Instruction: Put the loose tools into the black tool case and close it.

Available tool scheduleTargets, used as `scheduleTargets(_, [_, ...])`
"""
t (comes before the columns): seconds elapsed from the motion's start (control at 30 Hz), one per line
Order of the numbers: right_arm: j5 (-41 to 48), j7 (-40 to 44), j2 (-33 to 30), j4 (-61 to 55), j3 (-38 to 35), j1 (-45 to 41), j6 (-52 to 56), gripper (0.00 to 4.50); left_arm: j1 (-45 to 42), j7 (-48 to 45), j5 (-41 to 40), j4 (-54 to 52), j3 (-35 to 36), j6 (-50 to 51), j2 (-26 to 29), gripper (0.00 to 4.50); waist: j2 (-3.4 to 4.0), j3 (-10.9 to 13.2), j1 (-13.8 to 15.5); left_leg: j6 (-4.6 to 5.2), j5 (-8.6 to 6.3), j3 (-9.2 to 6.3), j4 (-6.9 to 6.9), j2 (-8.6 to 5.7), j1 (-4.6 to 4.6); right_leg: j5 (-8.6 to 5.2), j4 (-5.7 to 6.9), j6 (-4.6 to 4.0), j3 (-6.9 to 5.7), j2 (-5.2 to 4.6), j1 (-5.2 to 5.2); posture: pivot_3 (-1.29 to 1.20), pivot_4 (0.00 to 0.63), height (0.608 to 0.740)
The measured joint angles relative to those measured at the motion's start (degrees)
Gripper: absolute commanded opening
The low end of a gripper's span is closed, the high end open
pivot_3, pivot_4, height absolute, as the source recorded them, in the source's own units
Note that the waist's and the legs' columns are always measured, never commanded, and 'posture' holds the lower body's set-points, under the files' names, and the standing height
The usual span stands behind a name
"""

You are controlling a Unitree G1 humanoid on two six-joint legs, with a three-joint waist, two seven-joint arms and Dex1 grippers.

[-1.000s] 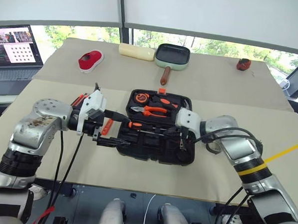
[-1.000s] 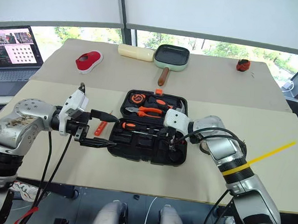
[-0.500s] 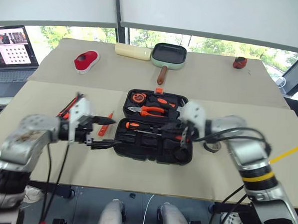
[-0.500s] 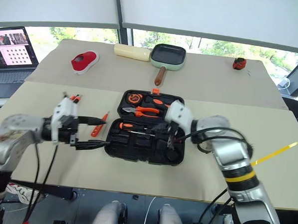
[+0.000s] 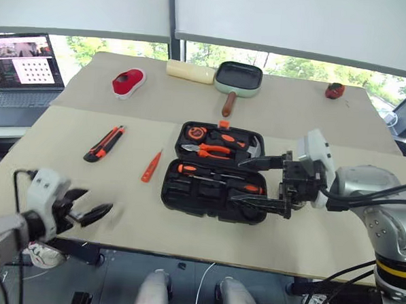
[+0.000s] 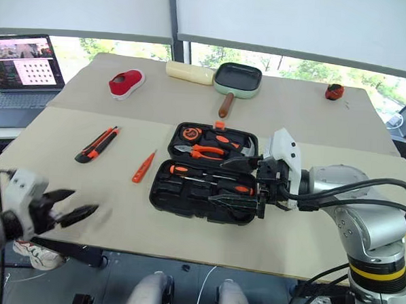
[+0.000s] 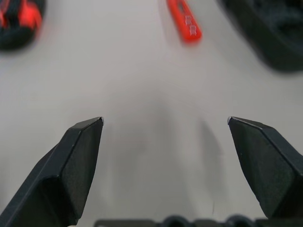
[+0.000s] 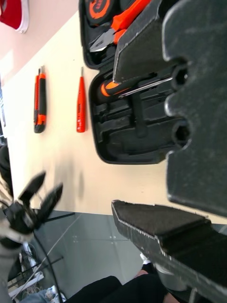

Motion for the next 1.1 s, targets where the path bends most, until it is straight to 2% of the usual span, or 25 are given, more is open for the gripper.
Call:
scheduleTargets(0.07, [0.22, -1.11, 0.10, -0.63, -0.05, 0.52, -0.29, 4.46, -11.29, 1.70, -0.61, 3.59, -6.15, 6.53, 1.71, 4.50, -0.03, -0.01, -0.14, 0.04, 0.02, 0.01, -0.01, -0.03, -0.04, 0.01, 0.03, 0.02, 0.03, 0.02, 0.07, 0.00, 0.150, 0.740])
scheduleTargets(0.27, [1.08, -6.62, 2.11, -3.76, -0.62, 2.91, -0.61, 4.46, -38.44, 6.59, 2.34, 22.34, -23.33, 20.70, 0.40, 4.50, -0.11, 0.00, -0.98, 0.05, 0.02, -0.13, -0.18, -0.03, -0.16, 0.03, 0.05, 0.02, 0.06, 0.20, -0.07, 0.00, 0.150, 0.740])
scheduleTargets(0.4, [3.04, -10.24, 3.45, -7.26, -0.31, 5.88, -0.60, 4.46, -48.63, 6.62, 5.81, 34.38, -34.25, 21.14, -3.27, 4.50, -0.12, 0.00, -1.11, 0.05, 0.02, -0.11, -0.23, -0.06, -0.22, 0.02, 0.02, 0.02, 0.08, 0.19, -0.12, 0.00, 0.150, 0.740])
scheduleTargets(0.57, [3.13, -14.23, 4.63, -9.57, -0.22, 7.49, -0.61, 4.46, -52.25, 3.70, 8.53, 42.92, -41.14, 17.57, -4.97, 4.50, -0.12, 0.01, -1.56, 0.05, 0.02, -0.13, -0.24, -0.05, -0.22, 0.00, 0.04, -0.01, 0.07, 0.20, -0.14, 0.00, 0.150, 0.740])
scheduleTargets(0.67, [3.15, -16.00, 5.25, -10.13, -0.01, 8.61, -0.66, 4.50, -53.14, 1.50, 10.46, 45.15, -44.50, 15.14, -5.18, 3.79, -0.11, 0.00, -1.44, 0.04, 0.03, -0.12, -0.24, -0.07, -0.22, 0.00, 0.04, -0.01, 0.08, 0.17, -0.12, 0.00, 0.150, 0.740])
scheduleTargets(0.93, [3.25, -17.62, 5.32, -10.63, -0.16, 10.88, -1.90, 4.50, -53.77, -2.87, 15.69, 49.75, -47.15, 8.80, -5.08, 0.78, -0.08, -0.04, -1.20, 0.05, 0.03, -0.12, -0.23, -0.09, -0.18, -0.01, 0.04, 0.01, 0.07, 0.15, -0.05, 0.00, 0.150, 0.740])
scheduleTargets(1.0, [3.68, -17.60, 4.98, -10.64, -0.39, 11.34, -2.11, 4.50, -53.79, -4.11, 16.71, 50.42, -47.15, 7.61, -5.16, 0.42, -0.07, -0.04, -1.12, 0.05, 0.03, -0.12, -0.23, -0.10, -0.18, -0.02, 0.03, 0.01, 0.07, 0.15, -0.05, 0.00, 0.150, 0.740])
scheduleTargets(1.1, [4.43, -17.42, 3.70, -11.10, -0.88, 13.41, -2.42, 4.50, -53.19, -5.23, 17.31, 50.62, -46.79, 6.06, -4.70, 0.41, -0.06, -0.05, -0.99, 0.05, 0.03, -0.12, -0.23, -0.09, -0.18, -0.01, 0.03, 0.01, 0.08, 0.15, -0.05, 0.00, 0.150, 0.740])
